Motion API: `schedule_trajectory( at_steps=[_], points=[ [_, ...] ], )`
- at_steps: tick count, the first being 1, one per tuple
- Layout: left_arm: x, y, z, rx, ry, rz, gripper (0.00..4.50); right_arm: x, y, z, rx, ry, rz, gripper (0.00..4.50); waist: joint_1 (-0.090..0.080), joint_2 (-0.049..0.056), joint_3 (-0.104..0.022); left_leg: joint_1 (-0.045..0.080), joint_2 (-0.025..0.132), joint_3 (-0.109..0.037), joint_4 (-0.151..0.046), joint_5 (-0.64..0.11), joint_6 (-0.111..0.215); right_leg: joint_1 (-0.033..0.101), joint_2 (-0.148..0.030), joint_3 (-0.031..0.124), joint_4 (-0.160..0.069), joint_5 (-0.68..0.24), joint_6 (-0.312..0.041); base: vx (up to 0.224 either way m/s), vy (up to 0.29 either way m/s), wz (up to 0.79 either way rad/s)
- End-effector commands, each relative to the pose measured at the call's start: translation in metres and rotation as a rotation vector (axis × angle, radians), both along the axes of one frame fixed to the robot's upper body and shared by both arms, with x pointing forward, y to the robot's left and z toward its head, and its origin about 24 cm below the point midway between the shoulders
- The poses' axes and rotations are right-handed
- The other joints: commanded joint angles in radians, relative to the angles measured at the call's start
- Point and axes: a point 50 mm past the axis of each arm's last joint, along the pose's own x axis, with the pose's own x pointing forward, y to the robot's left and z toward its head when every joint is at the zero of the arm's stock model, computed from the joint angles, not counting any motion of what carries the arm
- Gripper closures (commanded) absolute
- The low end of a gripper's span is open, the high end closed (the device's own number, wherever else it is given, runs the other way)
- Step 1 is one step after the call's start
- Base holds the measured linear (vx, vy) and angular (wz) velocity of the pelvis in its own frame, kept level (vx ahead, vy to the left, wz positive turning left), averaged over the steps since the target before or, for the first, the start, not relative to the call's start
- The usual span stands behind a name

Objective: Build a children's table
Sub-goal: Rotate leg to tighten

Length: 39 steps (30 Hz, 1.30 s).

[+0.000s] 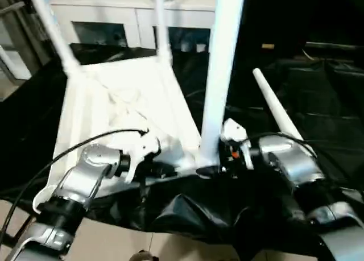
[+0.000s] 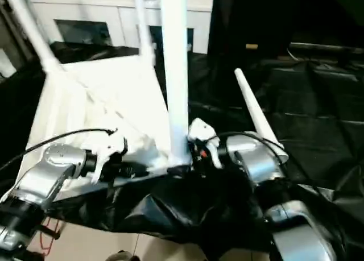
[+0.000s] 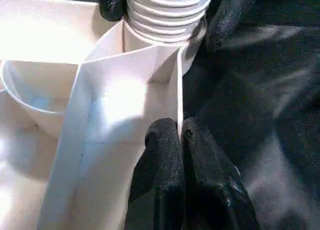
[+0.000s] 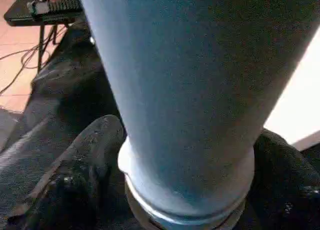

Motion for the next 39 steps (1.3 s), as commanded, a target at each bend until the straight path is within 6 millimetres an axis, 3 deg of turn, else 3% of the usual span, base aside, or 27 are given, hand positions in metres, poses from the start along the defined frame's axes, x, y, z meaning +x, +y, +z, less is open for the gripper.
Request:
schedule_trajectory(
  at_steps=[1,3,4,5,8,11,14,15,16,17,18,19,21,23,24,25,31,33,35,36,37,39],
  points=[
    [-0.005,-0.019,0.011,-0.078,-0.026,-0.119,4.5,-0.005,0.01,0.001,0.008,0.007,0.052,1.09,-0.007,0.003,-0.069,0.015,0.019,0.0,-0.074,-0.309,0.032,0.052,-0.046,0.046,-0.083,-0.328,-0.2,0.0,0.0,0.0],
    [-0.003,-0.019,0.009,-0.063,-0.021,-0.103,4.5,-0.009,0.011,-0.001,0.025,0.03,0.054,1.38,-0.005,0.004,-0.07,0.018,0.02,0.0,-0.073,-0.298,0.031,0.049,-0.045,0.047,-0.085,-0.333,-0.195,0.0,0.0,0.0],
    [-0.003,-0.019,0.009,-0.062,-0.021,-0.102,4.5,-0.01,0.012,-0.001,0.025,0.031,0.054,1.38,-0.007,-0.002,-0.07,0.016,0.02,0.001,-0.074,-0.294,0.033,0.05,-0.044,0.047,-0.085,-0.33,-0.195,0.0,0.0,0.0],
    [-0.002,-0.019,0.008,-0.057,-0.023,-0.09,4.5,-0.011,0.012,-0.002,0.027,0.035,0.056,1.45,-0.008,0.006,-0.071,0.013,0.02,-0.002,-0.075,-0.29,0.029,0.053,-0.044,0.046,-0.082,-0.326,-0.194,0.0,0.0,0.0],
    [-0.001,-0.021,0.005,-0.056,-0.021,-0.066,4.5,-0.015,0.013,-0.005,0.033,0.045,0.056,1.6,-0.008,0.008,-0.071,0.018,0.02,0.0,-0.074,-0.296,0.029,0.049,-0.043,0.047,-0.085,-0.319,-0.192,0.0,0.0,0.0],
    [0.003,-0.027,0.002,-0.061,-0.025,-0.015,4.5,-0.017,0.017,-0.009,0.071,0.064,0.002,1.64,-0.01,0.004,-0.07,0.016,0.018,0.0,-0.073,-0.289,0.032,0.05,-0.043,0.047,-0.087,-0.324,-0.192,0.0,0.0,0.0],
    [0.014,-0.035,0.002,-0.067,-0.053,0.11,4.5,-0.013,0.028,-0.017,0.109,0.057,-0.144,1.67,-0.014,0.002,-0.069,0.016,0.015,-0.001,-0.074,-0.298,0.025,0.051,-0.045,0.045,-0.092,-0.384,-0.169,0.0,0.0,0.0],
    [0.019,-0.038,0.002,-0.07,-0.063,0.176,4.5,-0.007,0.034,-0.022,0.109,0.048,-0.245,1.67,-0.02,0.008,-0.067,0.014,0.013,-0.002,-0.075,-0.306,0.018,0.049,-0.045,0.044,-0.094,-0.405,-0.16,0.0,0.0,0.0],
    [0.024,-0.042,0.002,-0.072,-0.077,0.229,4.5,-0.003,0.04,-0.027,0.104,0.042,-0.332,1.67,-0.032,0.005,-0.063,0.015,0.008,-0.003,-0.075,-0.329,0.003,0.046,-0.046,0.04,-0.102,-0.464,-0.143,0.0,0.0,0.0],
    [0.024,-0.042,0.002,-0.072,-0.077,0.229,4.5,-0.003,0.04,-0.027,0.104,0.042,-0.332,1.68,-0.032,0.005,-0.063,0.015,0.008,-0.003,-0.075,-0.329,0.003,0.046,-0.046,0.04,-0.102,-0.464,-0.143,0.0,0.0,0.0],
    [0.035,-0.051,0.003,-0.076,-0.099,0.353,4.5,0.007,0.053,-0.034,0.088,0.034,-0.519,1.68,-0.045,-0.002,-0.062,0.016,0.004,-0.008,-0.075,-0.346,-0.007,0.048,-0.048,0.032,-0.112,-0.55,-0.103,0.0,0.0,0.0],
    [0.035,-0.051,0.003,-0.076,-0.099,0.353,4.5,0.007,0.053,-0.034,0.088,0.034,-0.519,1.69,-0.059,0.002,-0.057,0.019,-0.002,-0.012,-0.074,-0.376,-0.017,0.046,-0.048,0.02,-0.122,-0.614,-0.078,0.0,0.0,0.0],
    [0.04,-0.06,0.005,-0.091,-0.105,0.406,4.5,0.012,0.069,-0.036,0.09,0.041,-0.615,1.69,-0.072,0.001,-0.056,0.022,-0.005,-0.015,-0.071,-0.407,-0.006,0.043,-0.048,0.011,-0.137,-0.665,-0.042,0.0,0.0,0.0],
    [0.041,-0.063,0.006,-0.097,-0.104,0.409,4.5,0.012,0.074,-0.035,0.093,0.04,-0.626,1.69,-0.084,0.003,-0.058,0.022,-0.009,-0.02,-0.071,-0.421,0.003,0.045,-0.047,0.001,-0.145,-0.669,-0.029,0.0,0.0,0.0],
    [0.042,-0.068,0.008,-0.107,-0.12,0.4,4.5,0.013,0.081,-0.034,0.112,0.04,-0.642,1.35,-0.085,0.0,-0.06,0.017,-0.006,-0.02,-0.075,-0.412,0.014,0.048,-0.048,0.002,-0.146,-0.642,-0.031,0.0,0.0,0.0],
    [0.042,-0.068,0.008,-0.107,-0.12,0.4,4.5,0.013,0.081,-0.034,0.112,0.04,-0.642,1.0,-0.086,0.008,-0.059,0.022,-0.002,-0.022,-0.079,-0.425,0.019,0.046,-0.047,0.001,-0.147,-0.62,-0.042,0.0,0.0,0.0],
    [0.034,-0.059,0.01,-0.105,-0.124,0.26,4.5,0.018,0.071,-0.023,0.153,0.029,-0.566,0.53,-0.093,0.005,-0.06,0.022,0.003,-0.026,-0.088,-0.459,0.024,0.05,-0.05,0.006,-0.14,-0.558,-0.077,0.0,0.0,0.0],
    [0.03,-0.052,0.01,-0.098,-0.122,0.201,4.5,0.018,0.064,-0.018,0.146,-0.001,-0.503,0.39,-0.095,0.006,-0.064,0.014,0.006,-0.025,-0.09,-0.429,0.03,0.056,-0.052,0.014,-0.129,-0.495,-0.105,0.0,0.0,0.0],
    [0.024,-0.043,0.009,-0.086,-0.113,0.121,4.5,0.018,0.052,-0.011,0.136,-0.035,-0.414,0.39,-0.091,-0.002,-0.067,0.01,0.01,-0.022,-0.089,-0.385,0.041,0.06,-0.053,0.021,-0.117,-0.431,-0.135,0.0,0.0,0.0],
    [0.02,-0.038,0.009,-0.082,-0.095,0.084,4.5,0.017,0.046,-0.008,0.125,-0.045,-0.365,0.39,-0.084,0.001,-0.073,0.01,0.015,-0.018,-0.087,-0.327,0.051,0.06,-0.053,0.027,-0.105,-0.35,-0.172,0.0,0.0,0.0],
    [0.017,-0.034,0.009,-0.074,-0.081,0.052,4.5,0.017,0.04,-0.004,0.116,-0.054,-0.318,0.39,-0.084,0.001,-0.073,0.01,0.015,-0.018,-0.087,-0.327,0.051,0.06,-0.053,0.027,-0.105,-0.35,-0.172,0.051,-0.016,0.06],
    [0.014,-0.03,0.009,-0.066,-0.068,0.017,4.5,0.015,0.035,-0.001,0.106,-0.057,-0.265,0.39,-0.067,0.0,-0.082,0.007,0.02,-0.007,-0.076,-0.221,0.081,0.059,-0.05,0.033,-0.087,-0.209,-0.22,0.059,-0.016,0.07]
  ],
)
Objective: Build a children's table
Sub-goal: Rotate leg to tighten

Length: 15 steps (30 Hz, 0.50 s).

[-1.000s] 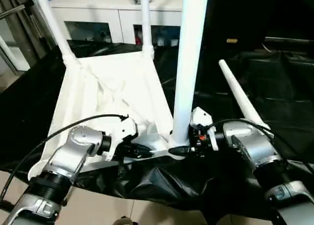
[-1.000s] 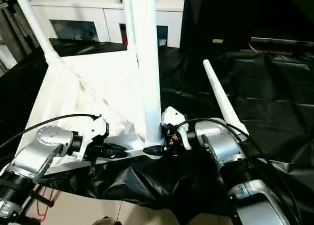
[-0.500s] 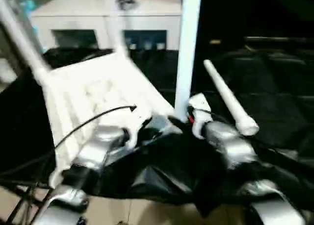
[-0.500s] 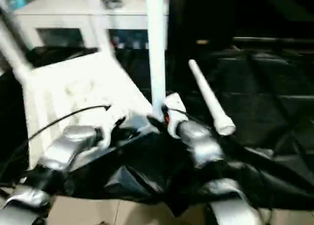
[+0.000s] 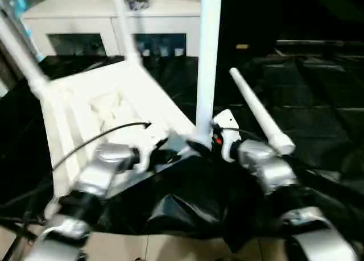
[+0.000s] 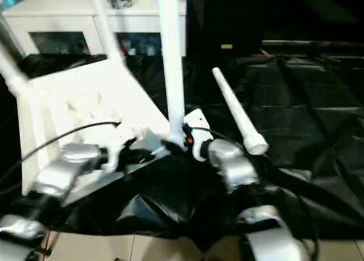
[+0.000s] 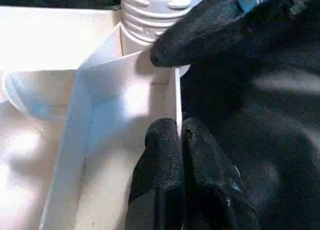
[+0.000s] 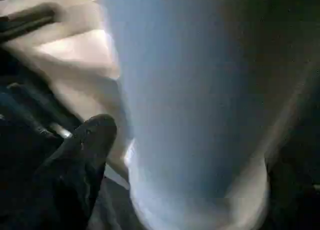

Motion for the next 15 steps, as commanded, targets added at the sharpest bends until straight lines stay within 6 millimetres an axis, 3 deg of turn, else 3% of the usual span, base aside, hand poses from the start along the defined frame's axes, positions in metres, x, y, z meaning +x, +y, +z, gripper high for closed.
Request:
schedule_trajectory(
  at_steps=[1,2,3,5,6,7,10,15],
  points=[
    [-0.008,-0.014,0.012,-0.038,-0.008,-0.196,4.5,-0.007,0.007,0.012,-0.005,-0.016,0.199,0.39,0.01,-0.006,-0.078,0.007,0.021,0.01,-0.061,-0.174,0.093,0.049,-0.046,0.049,-0.049,-0.161,-0.241,0.063,-0.016,0.04],
    [-0.009,-0.012,0.012,-0.033,-0.004,-0.208,4.5,-0.008,0.005,0.013,-0.012,-0.012,0.227,0.39,0.013,-0.01,-0.08,0.0,0.018,0.011,-0.057,-0.145,0.1,0.055,-0.044,0.05,-0.041,-0.124,-0.248,0.06,-0.005,-0.02],
    [-0.011,-0.008,0.012,-0.027,0.016,-0.235,4.5,-0.011,-0.001,0.015,-0.031,0.008,0.297,0.39,0.023,-0.006,-0.081,-0.002,0.018,0.012,-0.054,-0.109,0.114,0.055,-0.044,0.051,-0.032,-0.075,-0.258,0.06,-0.005,-0.02],
    [-0.012,-0.005,0.012,-0.025,0.034,-0.246,4.5,-0.014,-0.004,0.016,-0.042,0.022,0.336,0.39,0.033,-0.002,-0.083,0.007,0.02,0.017,-0.05,-0.102,0.128,0.048,-0.044,0.054,-0.028,-0.032,-0.281,0.027,0.004,0.01],
    [-0.013,-0.004,0.013,-0.02,0.045,-0.26,4.5,-0.015,-0.005,0.017,-0.048,0.029,0.365,0.56,0.04,-0.015,-0.084,0.006,0.02,0.017,-0.05,-0.092,0.132,0.054,-0.043,0.054,-0.025,-0.019,-0.284,0.0,0.0,0.0],
    [-0.013,-0.003,0.014,-0.017,0.048,-0.272,4.5,-0.016,-0.006,0.018,-0.052,0.035,0.384,0.66,0.045,-0.015,-0.083,0.004,0.021,0.017,-0.05,-0.08,0.138,0.053,-0.045,0.055,-0.022,-0.02,-0.284,0.0,0.0,0.0],
    [-0.013,0.0,0.016,-0.023,0.047,-0.271,4.5,-0.02,-0.005,0.017,-0.068,0.058,0.441,0.78,0.053,-0.008,-0.081,0.01,0.022,0.019,-0.051,-0.108,0.126,0.048,-0.046,0.056,-0.028,-0.071,-0.275,0.0,0.0,0.0],
    [-0.015,0.001,0.014,-0.034,0.057,-0.275,4.5,-0.023,0.002,0.014,-0.058,0.075,0.461,1.22,0.054,-0.011,-0.069,0.015,0.022,0.021,-0.061,-0.223,0.055,0.043,-0.048,0.062,-0.048,-0.261,-0.223,0.0,0.0,0.0]
  ],
)
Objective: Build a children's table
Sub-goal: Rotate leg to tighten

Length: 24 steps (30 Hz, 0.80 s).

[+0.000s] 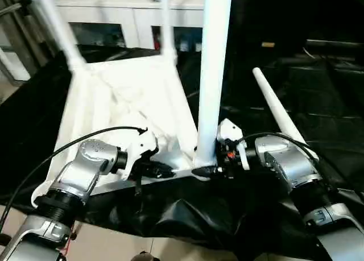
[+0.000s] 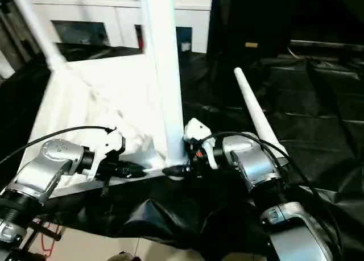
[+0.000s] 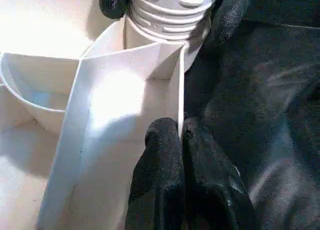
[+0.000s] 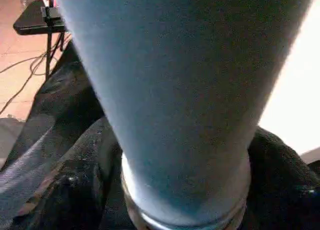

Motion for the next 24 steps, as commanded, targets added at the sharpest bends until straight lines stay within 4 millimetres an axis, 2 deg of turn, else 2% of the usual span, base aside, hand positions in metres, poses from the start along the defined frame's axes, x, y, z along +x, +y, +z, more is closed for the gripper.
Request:
schedule_trajectory(
  at_steps=[1,2,4,6,7,8,9,10,11,12,13,14,15,16,17,19,21,23,24],
  points=[
    [-0.003,-0.014,0.008,-0.061,-0.012,-0.078,4.5,-0.006,0.016,0.002,0.017,0.008,0.073,1.32,-0.005,-0.008,-0.069,0.017,0.021,0.005,-0.068,-0.221,0.051,0.052,-0.047,0.046,-0.066,-0.245,-0.224,0.0,0.0,0.0],
    [-0.003,-0.014,0.007,-0.063,-0.01,-0.074,4.5,-0.008,0.017,0.001,0.024,0.015,0.072,1.45,-0.006,-0.011,-0.067,0.015,0.02,0.004,-0.069,-0.229,0.046,0.053,-0.047,0.047,-0.068,-0.27,-0.213,0.0,0.0,0.0],
    [-0.003,-0.013,0.005,-0.074,-0.005,-0.047,4.5,-0.013,0.021,-0.004,0.042,0.027,0.061,1.59,-0.008,0.0,-0.067,0.014,0.018,0.003,-0.07,-0.235,0.037,0.053,-0.046,0.049,-0.071,-0.291,-0.194,0.0,0.0,0.0],
    [-0.002,-0.015,0.003,-0.079,-0.014,-0.007,4.5,-0.014,0.023,-0.008,0.056,0.024,0.016,1.68,-0.009,-0.005,-0.068,0.014,0.017,0.002,-0.07,-0.245,0.031,0.053,-0.045,0.048,-0.072,-0.307,-0.188,0.0,0.0,0.0],
    [0.0,-0.016,0.002,-0.084,-0.021,0.023,4.5,-0.013,0.024,-0.01,0.063,0.018,-0.027,1.71,-0.009,0.006,-0.068,0.016,0.018,0.0,-0.071,-0.248,0.027,0.052,-0.046,0.048,-0.071,-0.307,-0.189,0.0,0.0,0.0],
    [0.001,-0.017,0.001,-0.086,-0.026,0.044,4.5,-0.012,0.025,-0.012,0.068,0.014,-0.056,1.72,-0.016,0.002,-0.063,0.015,0.017,0.001,-0.073,-0.272,0.022,0.05,-0.044,0.047,-0.078,-0.331,-0.185,0.0,0.0,0.0],
    [0.003,-0.021,0.001,-0.103,-0.035,0.091,4.5,-0.008,0.028,-0.016,0.075,0.012,-0.139,1.73,-0.018,0.0,-0.062,0.017,0.014,-0.001,-0.075,-0.294,0.014,0.051,-0.045,0.045,-0.083,-0.38,-0.172,0.0,0.0,0.0],
    [0.003,-0.021,0.001,-0.103,-0.035,0.091,4.5,-0.008,0.028,-0.016,0.075,0.012,-0.139,1.73,-0.022,-0.003,-0.063,0.016,0.014,-0.003,-0.075,-0.294,0.008,0.052,-0.045,0.044,-0.082,-0.399,-0.164,0.0,0.0,0.0],
    [0.01,-0.028,0.002,-0.12,-0.066,0.179,4.5,0.0,0.033,-0.023,0.083,0.001,-0.301,1.74,-0.024,-0.006,-0.062,0.016,0.014,-0.003,-0.076,-0.293,0.004,0.05,-0.046,0.045,-0.084,-0.409,-0.16,0.0,0.0,0.0],
    [0.013,-0.033,0.002,-0.124,-0.082,0.23,4.5,0.005,0.037,-0.027,0.085,0.005,-0.404,1.75,-0.03,0.004,-0.058,0.018,0.011,-0.005,-0.076,-0.309,-0.008,0.047,-0.048,0.042,-0.088,-0.445,-0.155,0.0,0.0,0.0],
    [0.015,-0.035,0.002,-0.125,-0.09,0.255,4.5,0.006,0.039,-0.029,0.085,0.009,-0.444,1.75,-0.043,-0.002,-0.057,0.015,0.007,-0.009,-0.077,-0.332,-0.015,0.05,-0.047,0.035,-0.094,-0.488,-0.136,0.0,0.0,0.0],
    [0.019,-0.04,0.002,-0.127,-0.105,0.312,4.5,0.009,0.044,-0.033,0.081,0.019,-0.532,1.75,-0.043,-0.002,-0.057,0.015,0.007,-0.009,-0.077,-0.332,-0.015,0.05,-0.047,0.035,-0.094,-0.488,-0.136,0.0,0.0,0.0],
    [0.021,-0.046,0.002,-0.132,-0.11,0.35,4.5,0.011,0.048,-0.037,0.076,0.03,-0.597,1.75,-0.057,-0.003,-0.056,0.014,0.003,-0.012,-0.077,-0.349,-0.019,0.051,-0.045,0.031,-0.101,-0.531,-0.11,0.0,0.0,0.0],
    [0.023,-0.049,0.002,-0.131,-0.118,0.378,4.5,0.012,0.051,-0.038,0.074,0.03,-0.627,1.75,-0.062,-0.005,-0.053,0.023,0.001,-0.011,-0.074,-0.376,-0.011,0.042,-0.045,0.029,-0.112,-0.573,-0.093,0.0,0.0,0.0],
    [0.024,-0.049,0.002,-0.131,-0.12,0.386,4.5,0.012,0.052,-0.038,0.073,0.03,-0.635,1.76,-0.065,-0.006,-0.053,0.025,-0.001,-0.011,-0.072,-0.379,-0.008,0.04,-0.045,0.028,-0.114,-0.586,-0.087,0.0,0.0,0.0],
    [0.027,-0.058,0.004,-0.14,-0.131,0.433,4.5,0.016,0.058,-0.04,0.049,0.018,-0.729,1.76,-0.068,-0.007,-0.053,0.025,-0.003,-0.011,-0.072,-0.377,0.002,0.035,-0.045,0.026,-0.12,-0.618,-0.071,0.0,0.0,0.0],
    [0.025,-0.067,0.006,-0.157,-0.131,0.434,4.5,0.014,0.068,-0.04,0.05,0.021,-0.694,1.76,-0.068,-0.006,-0.053,0.024,-0.003,-0.013,-0.073,-0.38,0.005,0.038,-0.045,0.023,-0.123,-0.619,-0.061,0.0,0.0,0.0],
    [0.025,-0.069,0.006,-0.161,-0.131,0.432,4.5,0.013,0.071,-0.04,0.052,0.021,-0.678,1.76,-0.067,-0.005,-0.055,0.023,-0.001,-0.013,-0.076,-0.381,0.012,0.037,-0.044,0.025,-0.121,-0.589,-0.066,0.0,0.0,0.0],
    [0.025,-0.069,0.006,-0.161,-0.131,0.432,4.5,0.013,0.071,-0.04,0.052,0.021,-0.678,1.2,-0.067,-0.004,-0.057,0.021,0.002,-0.013,-0.079,-0.373,0.015,0.041,-0.043,0.026,-0.117,-0.557,-0.076,0.0,0.0,0.0]
  ],
)
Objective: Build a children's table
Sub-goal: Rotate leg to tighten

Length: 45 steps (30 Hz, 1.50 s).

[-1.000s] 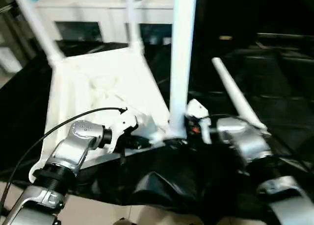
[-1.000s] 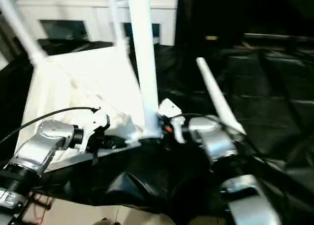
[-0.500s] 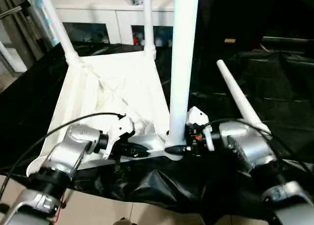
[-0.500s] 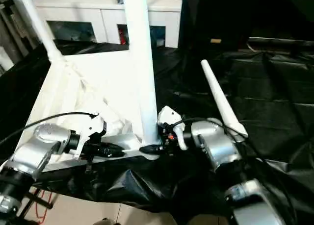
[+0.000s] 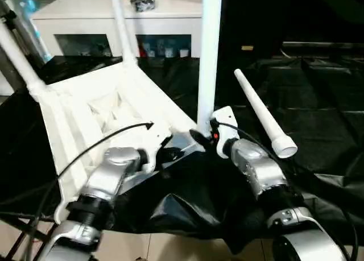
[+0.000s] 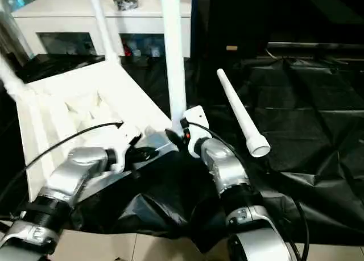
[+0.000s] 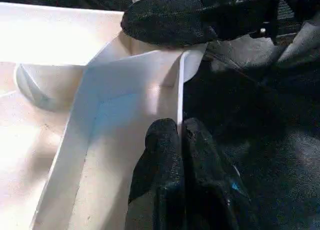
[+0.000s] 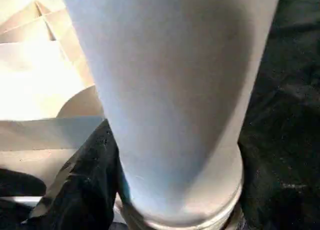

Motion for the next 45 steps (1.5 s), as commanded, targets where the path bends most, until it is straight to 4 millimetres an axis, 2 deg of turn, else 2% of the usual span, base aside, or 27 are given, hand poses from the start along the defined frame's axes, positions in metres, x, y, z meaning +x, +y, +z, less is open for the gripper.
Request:
schedule_trajectory(
  at_steps=[1,2,6,7,8,9,14,17,18,19,22,23,24,25,26,27,29,30,32,35,36,37,39,40,42,44,45],
  points=[
    [0.003,-0.03,0.021,-0.096,-0.086,-0.075,4.5,-0.018,0.04,-0.015,0.032,0.099,0.181,1.2,-0.001,-0.007,-0.056,0.005,0.004,-0.006,-0.073,-0.367,0.021,0.034,-0.044,0.03,-0.111,-0.534,-0.09,0.0,0.0,0.0],
    [0.001,-0.03,0.021,-0.096,-0.089,-0.099,4.5,-0.017,0.038,-0.014,0.037,0.096,0.188,1.06,-0.002,0.003,-0.057,0.005,0.007,-0.005,-0.074,-0.36,0.022,0.034,-0.043,0.033,-0.107,-0.494,-0.106,0.0,0.0,0.0],
    [-0.002,-0.027,0.021,-0.089,-0.09,-0.147,4.5,-0.012,0.029,-0.008,0.012,0.059,0.202,0.71,-0.004,0.002,-0.06,-0.001,0.008,-0.002,-0.075,-0.344,0.027,0.041,-0.042,0.037,-0.096,-0.403,-0.148,0.0,0.0,0.0],
    [-0.007,-0.021,0.021,-0.099,-0.076,-0.206,4.5,-0.008,0.019,0.003,0.001,0.015,0.273,0.71,-0.002,0.012,-0.06,0.003,0.009,-0.003,-0.075,-0.353,0.027,0.041,-0.043,0.037,-0.095,-0.396,-0.156,0.0,0.0,0.0],
    [-0.007,-0.02,0.02,-0.101,-0.074,-0.214,4.5,-0.008,0.018,0.004,0.0,0.01,0.284,0.71,-0.003,0.01,-0.062,0.003,0.009,-0.002,-0.073,-0.356,0.03,0.042,-0.041,0.037,-0.095,-0.385,-0.161,0.0,0.0,0.0],
    [-0.012,-0.015,0.019,-0.102,-0.066,-0.272,4.5,-0.007,0.011,0.012,-0.009,-0.018,0.364,0.71,0.001,0.01,-0.068,-0.002,0.012,0.0,-0.071,-0.317,0.043,0.045,-0.042,0.04,-0.086,-0.305,-0.189,0.0,0.0,0.0],
    [-0.017,-0.01,0.019,-0.094,-0.054,-0.361,4.5,-0.009,0.002,0.019,-0.029,-0.038,0.475,0.71,0.009,0.012,-0.075,-0.007,0.016,0.007,-0.061,-0.209,0.074,0.05,-0.04,0.041,-0.064,-0.141,-0.246,0.0,0.0,0.0],
    [-0.017,0.0,0.02,-0.057,-0.033,-0.442,4.5,-0.019,-0.009,0.024,-0.064,-0.039,0.654,0.71,0.021,0.01,-0.077,-0.009,0.017,0.006,-0.057,-0.172,0.096,0.056,-0.037,0.038,-0.057,-0.092,-0.26,0.0,0.0,0.0],
    [-0.016,0.003,0.021,-0.047,-0.027,-0.461,4.5,-0.022,-0.012,0.025,-0.075,-0.028,0.71,0.71,0.026,0.01,-0.079,-0.006,0.019,0.01,-0.054,-0.159,0.105,0.052,-0.039,0.041,-0.053,-0.066,-0.268,0.0,0.0,0.0],
    [-0.016,0.003,0.021,-0.047,-0.027,-0.461,4.5,-0.022,-0.012,0.025,-0.075,-0.028,0.71,0.71,0.03,0.012,-0.078,-0.004,0.019,0.009,-0.054,-0.157,0.108,0.05,-0.039,0.04,-0.053,-0.065,-0.271,0.0,0.0,0.0],
    [-0.017,0.009,0.022,-0.04,-0.001,-0.51,4.5,-0.03,-0.018,0.026,-0.073,0.015,0.816,0.86,0.042,0.003,-0.076,-0.004,0.021,0.011,-0.056,-0.171,0.11,0.051,-0.041,0.041,-0.053,-0.095,-0.271,0.0,0.0,0.0],
    [-0.017,0.01,0.023,-0.04,0.007,-0.521,4.5,-0.031,-0.018,0.026,-0.069,0.023,0.837,0.86,0.047,0.005,-0.074,-0.004,0.022,0.011,-0.057,-0.183,0.103,0.05,-0.043,0.043,-0.055,-0.126,-0.265,0.0,0.0,0.0],
    [-0.017,0.011,0.023,-0.037,0.011,-0.529,4.5,-0.033,-0.018,0.026,-0.064,0.032,0.852,1.08,0.051,0.011,-0.072,0.0,0.023,0.011,-0.058,-0.206,0.091,0.046,-0.043,0.044,-0.059,-0.162,-0.259,0.0,0.0,0.0],
    [-0.017,0.012,0.023,-0.038,0.013,-0.533,4.5,-0.034,-0.018,0.026,-0.064,0.036,0.863,1.08,0.051,0.009,-0.071,0.001,0.023,0.011,-0.06,-0.218,0.084,0.046,-0.044,0.045,-0.062,-0.175,-0.255,0.0,0.0,0.0],
    [-0.018,0.012,0.023,-0.042,0.018,-0.537,4.5,-0.034,-0.018,0.026,-0.064,0.039,0.869,1.14,0.051,0.014,-0.072,0.001,0.023,0.011,-0.06,-0.226,0.072,0.047,-0.044,0.046,-0.061,-0.187,-0.251,0.0,0.0,0.0],
    [-0.018,0.012,0.023,-0.042,0.018,-0.537,4.5,-0.034,-0.018,0.026,-0.064,0.039,0.869,1.31,0.05,0.01,-0.071,0.0,0.022,0.011,-0.061,-0.231,0.065,0.046,-0.044,0.046,-0.063,-0.192,-0.247,0.0,0.0,0.0],
    [-0.019,0.012,0.023,-0.047,0.021,-0.541,4.5,-0.035,-0.018,0.025,-0.062,0.044,0.872,1.31,0.049,0.008,-0.07,-0.002,0.02,0.01,-0.062,-0.236,0.059,0.049,-0.044,0.046,-0.064,-0.212,-0.24,0.0,0.0,0.0],
    [-0.019,0.012,0.021,-0.049,0.022,-0.537,4.5,-0.036,-0.017,0.024,-0.055,0.05,0.872,1.39,0.049,-0.003,-0.07,-0.002,0.019,0.011,-0.061,-0.229,0.059,0.049,-0.044,0.047,-0.066,-0.225,-0.233,0.0,0.0,0.0],
    [-0.019,0.013,0.02,-0.048,0.021,-0.527,4.5,-0.037,-0.016,0.023,-0.05,0.053,0.871,1.61,0.049,0.004,-0.069,-0.003,0.019,0.01,-0.061,-0.226,0.059,0.048,-0.045,0.047,-0.067,-0.25,-0.223,0.0,0.0,0.0],
    [-0.018,0.014,0.018,-0.052,0.02,-0.505,4.5,-0.039,-0.014,0.021,-0.048,0.058,0.87,1.74,0.049,0.004,-0.071,-0.004,0.018,0.01,-0.06,-0.217,0.058,0.048,-0.044,0.047,-0.068,-0.255,-0.212,0.0,0.0,0.0],
    [-0.011,0.013,0.018,-0.058,-0.015,-0.409,4.5,-0.038,-0.009,0.016,-0.047,0.049,0.81,1.78,0.045,0.006,-0.069,-0.002,0.018,0.01,-0.061,-0.229,0.052,0.045,-0.042,0.046,-0.071,-0.258,-0.211,0.0,0.0,0.0],
    [-0.011,0.013,0.018,-0.058,-0.015,-0.409,4.5,-0.038,-0.009,0.016,-0.047,0.049,0.81,1.78,0.045,0.006,-0.069,-0.002,0.018,0.01,-0.061,-0.229,0.052,0.045,-0.042,0.046,-0.071,-0.258,-0.211,0.0,0.0,0.0],
    [-0.001,0.006,0.019,-0.077,-0.056,-0.243,4.5,-0.025,0.001,0.005,-0.049,0.02,0.57,1.78,0.038,0.007,-0.065,-0.004,0.017,0.006,-0.066,-0.251,0.026,0.044,-0.045,0.045,-0.074,-0.31,-0.2,0.0,0.0,0.0],
    [-0.001,0.006,0.019,-0.077,-0.056,-0.243,4.5,-0.025,0.001,0.005,-0.049,0.02,0.57,1.79,0.038,0.007,-0.065,-0.004,0.017,0.006,-0.066,-0.251,0.026,0.044,-0.045,0.045,-0.074,-0.31,-0.2,0.0,0.0,0.0],
    [0.003,0.002,0.02,-0.085,-0.061,-0.178,4.5,-0.019,0.005,0.0,-0.04,0.024,0.45,1.8,0.025,0.001,-0.065,-0.002,0.013,0.003,-0.069,-0.28,0.016,0.046,-0.045,0.042,-0.081,-0.368,-0.178,0.0,0.0,0.0],
    [0.011,-0.007,0.022,-0.108,-0.071,-0.047,4.5,-0.013,0.013,-0.006,-0.016,0.05,0.293,1.8,0.011,0.003,-0.063,-0.007,0.012,0.002,-0.069,-0.279,0.012,0.047,-0.045,0.041,-0.081,-0.362,-0.179,0.0,0.0,0.0],
    [0.014,-0.012,0.023,-0.124,-0.082,0.013,4.5,-0.011,0.017,-0.009,-0.007,0.074,0.231,1.8,0.006,0.002,-0.062,-0.001,0.01,0.003,-0.067,-0.289,0.013,0.043,-0.043,0.04,-0.086,-0.381,-0.175,0.0,0.0,0.0]
  ],
)
